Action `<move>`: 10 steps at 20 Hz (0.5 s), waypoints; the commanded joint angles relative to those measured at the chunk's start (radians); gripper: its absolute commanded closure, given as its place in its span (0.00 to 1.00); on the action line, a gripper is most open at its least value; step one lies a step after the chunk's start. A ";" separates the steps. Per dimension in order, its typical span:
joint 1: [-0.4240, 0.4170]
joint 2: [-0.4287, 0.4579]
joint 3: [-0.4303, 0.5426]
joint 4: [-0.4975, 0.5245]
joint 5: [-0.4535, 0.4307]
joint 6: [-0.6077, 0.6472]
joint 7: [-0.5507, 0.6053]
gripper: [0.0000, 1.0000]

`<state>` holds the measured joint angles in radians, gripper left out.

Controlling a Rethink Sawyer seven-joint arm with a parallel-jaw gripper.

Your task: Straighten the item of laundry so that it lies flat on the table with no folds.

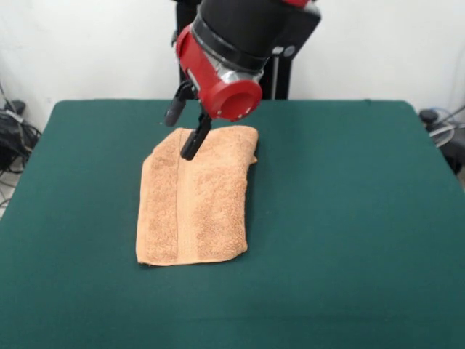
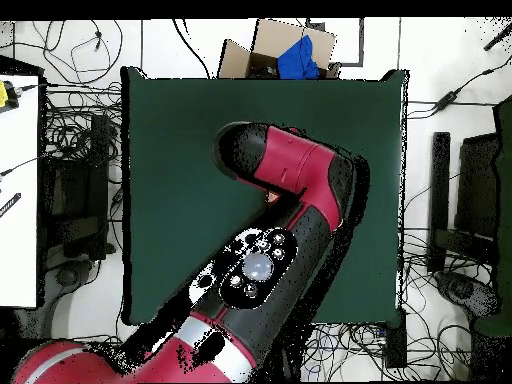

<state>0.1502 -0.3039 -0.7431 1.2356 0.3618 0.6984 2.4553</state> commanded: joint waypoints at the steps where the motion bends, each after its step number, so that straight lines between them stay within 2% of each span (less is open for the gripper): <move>1: -0.040 0.106 0.116 0.028 -0.012 -0.085 0.153 0.00; 10: -0.050 0.148 0.128 0.028 0.003 -0.183 0.162 0.00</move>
<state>0.1123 -0.2166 -0.7428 1.2350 0.3620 0.6069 2.4553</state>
